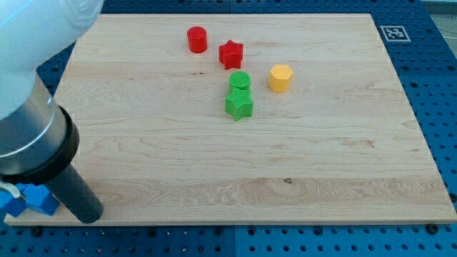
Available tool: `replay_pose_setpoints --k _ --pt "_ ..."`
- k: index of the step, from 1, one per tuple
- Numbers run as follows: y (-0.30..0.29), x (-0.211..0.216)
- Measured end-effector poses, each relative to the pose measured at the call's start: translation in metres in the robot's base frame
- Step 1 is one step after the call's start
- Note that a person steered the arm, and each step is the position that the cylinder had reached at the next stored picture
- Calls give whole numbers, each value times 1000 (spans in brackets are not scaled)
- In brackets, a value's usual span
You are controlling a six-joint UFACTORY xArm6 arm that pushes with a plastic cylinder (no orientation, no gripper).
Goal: Move the arm towards the red star
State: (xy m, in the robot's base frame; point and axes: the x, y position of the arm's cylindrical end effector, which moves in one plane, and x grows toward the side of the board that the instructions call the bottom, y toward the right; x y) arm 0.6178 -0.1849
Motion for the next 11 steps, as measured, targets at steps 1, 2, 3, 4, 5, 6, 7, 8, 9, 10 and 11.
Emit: replay_pose_setpoints --k 1,2,3,4,5,6,7,8,9,10,11 --pt "0 0" --pt "14 -9" --pt "33 -30" --pt "35 -34" --pt "36 -37" --pt "36 -77" --pt "46 -122" --pt "60 -165" --pt "83 -182" --pt "108 -183" --pt "126 -190"
